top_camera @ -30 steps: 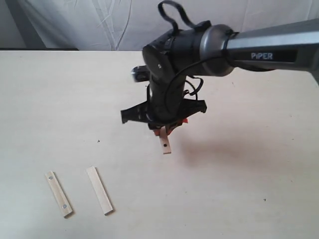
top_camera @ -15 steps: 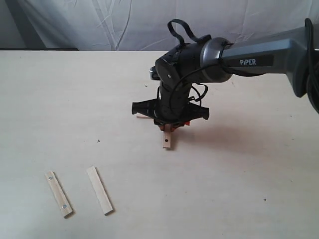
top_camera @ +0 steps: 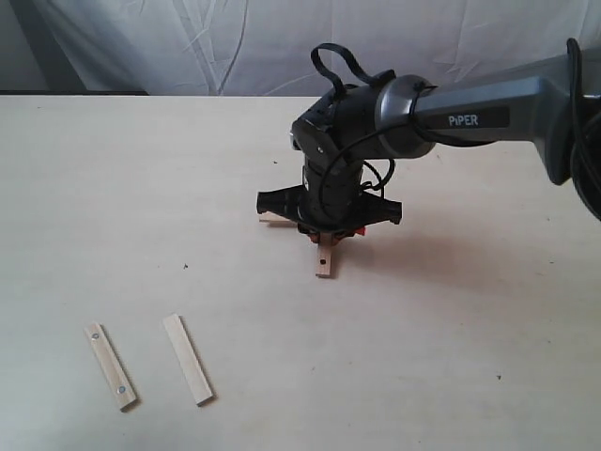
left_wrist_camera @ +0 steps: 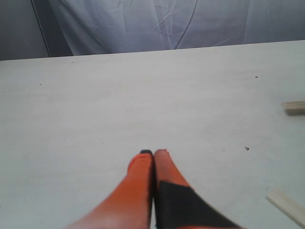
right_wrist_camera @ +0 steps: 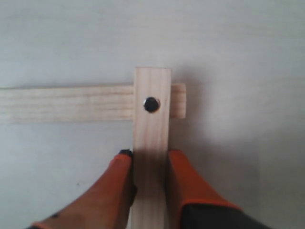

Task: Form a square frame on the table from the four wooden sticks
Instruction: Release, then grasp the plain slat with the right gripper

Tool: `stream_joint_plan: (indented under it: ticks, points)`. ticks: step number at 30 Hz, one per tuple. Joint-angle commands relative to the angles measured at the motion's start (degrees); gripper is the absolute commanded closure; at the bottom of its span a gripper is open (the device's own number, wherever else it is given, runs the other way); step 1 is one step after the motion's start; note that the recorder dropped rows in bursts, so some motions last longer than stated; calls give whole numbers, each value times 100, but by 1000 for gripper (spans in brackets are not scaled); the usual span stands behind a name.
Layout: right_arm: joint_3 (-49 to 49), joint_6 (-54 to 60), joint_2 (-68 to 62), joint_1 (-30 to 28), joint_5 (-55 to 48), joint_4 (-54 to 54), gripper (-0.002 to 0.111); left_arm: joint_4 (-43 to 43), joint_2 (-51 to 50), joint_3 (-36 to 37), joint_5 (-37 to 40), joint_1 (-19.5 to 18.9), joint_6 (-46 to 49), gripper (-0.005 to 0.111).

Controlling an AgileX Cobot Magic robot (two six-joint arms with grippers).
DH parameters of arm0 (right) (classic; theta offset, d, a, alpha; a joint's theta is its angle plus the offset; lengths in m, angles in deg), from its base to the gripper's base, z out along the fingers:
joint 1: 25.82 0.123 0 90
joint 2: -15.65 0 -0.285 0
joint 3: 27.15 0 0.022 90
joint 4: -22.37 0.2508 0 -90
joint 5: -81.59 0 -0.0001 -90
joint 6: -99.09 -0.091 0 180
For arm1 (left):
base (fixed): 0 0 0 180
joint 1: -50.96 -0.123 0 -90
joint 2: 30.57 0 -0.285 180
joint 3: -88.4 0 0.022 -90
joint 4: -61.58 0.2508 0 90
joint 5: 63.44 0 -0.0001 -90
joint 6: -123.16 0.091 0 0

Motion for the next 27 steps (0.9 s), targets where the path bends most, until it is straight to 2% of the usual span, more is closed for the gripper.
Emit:
stream_joint_plan:
  ticks: [1, 3, 5, 10, 15, 24, 27]
  points:
    - [14, -25, 18, -24, -38, -64, 80, 1, 27, 33, -85, -10, 0, 107]
    - [14, -1, 18, -24, -38, -64, 63, 1, 27, 33, -85, -10, 0, 107]
    - [14, -1, 18, -24, -38, -64, 56, 1, 27, 33, -85, -10, 0, 107]
    - [27, 86, 310, -24, -46, -10, 58, 1, 27, 33, -85, -10, 0, 107]
    - [27, 949, 633, 152, -108, 722, 58, 1, 27, 33, -85, -10, 0, 107]
    - [27, 1482, 663, 1988, -150, 809, 58, 1, 27, 33, -85, -10, 0, 107]
    - [323, 1775, 453, 2231, -481, 861, 58, 1, 27, 33, -85, -10, 0, 107]
